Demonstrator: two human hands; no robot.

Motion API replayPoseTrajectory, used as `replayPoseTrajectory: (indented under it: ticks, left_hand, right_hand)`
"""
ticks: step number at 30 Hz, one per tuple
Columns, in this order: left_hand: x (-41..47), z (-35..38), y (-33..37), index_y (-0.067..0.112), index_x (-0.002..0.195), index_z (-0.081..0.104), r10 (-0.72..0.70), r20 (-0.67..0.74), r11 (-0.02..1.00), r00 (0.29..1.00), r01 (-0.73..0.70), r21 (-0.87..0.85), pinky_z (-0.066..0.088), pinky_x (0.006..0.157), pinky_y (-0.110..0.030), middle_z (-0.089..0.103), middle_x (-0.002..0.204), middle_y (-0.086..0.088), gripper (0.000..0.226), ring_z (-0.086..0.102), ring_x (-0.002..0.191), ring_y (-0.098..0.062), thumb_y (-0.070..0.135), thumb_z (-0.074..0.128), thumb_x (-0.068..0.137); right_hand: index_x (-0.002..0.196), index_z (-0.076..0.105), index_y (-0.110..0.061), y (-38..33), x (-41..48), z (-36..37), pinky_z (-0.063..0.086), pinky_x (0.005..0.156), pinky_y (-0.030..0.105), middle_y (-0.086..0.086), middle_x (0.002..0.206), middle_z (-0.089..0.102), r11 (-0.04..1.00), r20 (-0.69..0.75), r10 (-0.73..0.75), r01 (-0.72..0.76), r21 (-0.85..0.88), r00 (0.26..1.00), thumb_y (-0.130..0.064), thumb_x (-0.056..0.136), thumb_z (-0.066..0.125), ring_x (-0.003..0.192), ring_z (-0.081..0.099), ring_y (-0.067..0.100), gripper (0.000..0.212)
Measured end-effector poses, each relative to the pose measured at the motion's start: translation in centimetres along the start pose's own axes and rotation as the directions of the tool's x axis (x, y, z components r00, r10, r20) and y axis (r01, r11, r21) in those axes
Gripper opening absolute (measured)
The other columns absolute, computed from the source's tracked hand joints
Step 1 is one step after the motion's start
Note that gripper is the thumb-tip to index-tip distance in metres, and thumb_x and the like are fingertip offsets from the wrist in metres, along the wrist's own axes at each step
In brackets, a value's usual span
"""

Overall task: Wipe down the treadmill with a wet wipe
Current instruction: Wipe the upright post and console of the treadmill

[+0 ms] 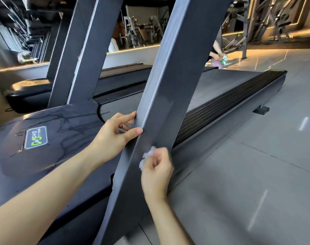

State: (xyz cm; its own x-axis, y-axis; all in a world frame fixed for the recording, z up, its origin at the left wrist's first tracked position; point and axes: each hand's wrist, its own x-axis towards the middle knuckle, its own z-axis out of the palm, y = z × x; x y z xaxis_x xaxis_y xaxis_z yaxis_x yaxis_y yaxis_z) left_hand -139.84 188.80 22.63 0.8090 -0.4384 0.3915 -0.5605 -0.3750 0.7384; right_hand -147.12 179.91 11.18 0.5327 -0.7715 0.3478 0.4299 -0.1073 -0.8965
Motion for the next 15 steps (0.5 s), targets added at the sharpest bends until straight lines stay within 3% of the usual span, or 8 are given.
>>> replayPoseTrajectory:
  ticks: [3,7,11,15]
  left_hand:
    - [-0.3,0.1,0.0,0.021,0.147,0.055,-0.002,0.009,1.0,1.0,0.002,0.007,0.04,0.076,0.0,0.055,0.104,0.001,0.061,0.059,0.095,-0.017,0.028,0.076,0.09]
    - [-0.5,0.1,0.2,0.024,0.148,0.054,0.0,0.005,0.999,1.0,0.0,0.05,0.036,0.08,0.001,0.055,0.103,0.007,0.06,0.058,0.093,-0.006,0.031,0.074,0.092]
    - [-0.3,-0.2,0.6,0.021,0.145,0.058,0.0,0.008,0.999,1.0,0.0,0.046,0.037,0.081,-0.001,0.059,0.107,0.0,0.059,0.06,0.092,-0.005,0.029,0.078,0.089]
    - [0.3,-0.4,0.6,0.021,0.143,0.06,-0.012,0.019,0.998,1.0,0.011,0.069,0.041,0.079,-0.006,0.059,0.102,0.007,0.061,0.065,0.094,-0.015,0.031,0.081,0.086]
  right_hand:
    - [0.082,0.055,-0.019,-4.2,8.3,0.0,0.053,0.064,0.036,-0.001,0.072,0.069,0.981,-0.076,-0.193,0.193,-0.005,0.978,-0.019,0.103,0.059,0.06,0.065,0.021,0.021]
    - [0.077,0.059,-0.019,-7.9,15.7,0.5,0.056,0.068,0.039,0.008,0.083,0.072,0.966,-0.089,-0.259,0.257,-0.027,0.962,-0.01,0.097,0.06,0.065,0.068,0.021,0.022]
    - [0.072,0.047,-0.016,-4.5,8.8,0.9,0.05,0.07,0.039,-0.001,0.079,0.062,0.947,-0.104,-0.309,0.297,-0.121,0.945,-0.011,0.099,0.059,0.072,0.061,0.023,0.03]
    - [0.074,0.031,-0.026,-0.3,0.2,0.0,0.041,0.065,0.027,-0.006,0.083,0.042,0.947,0.066,-0.28,0.287,-0.145,0.958,0.003,0.08,0.053,0.072,0.052,0.016,0.036]
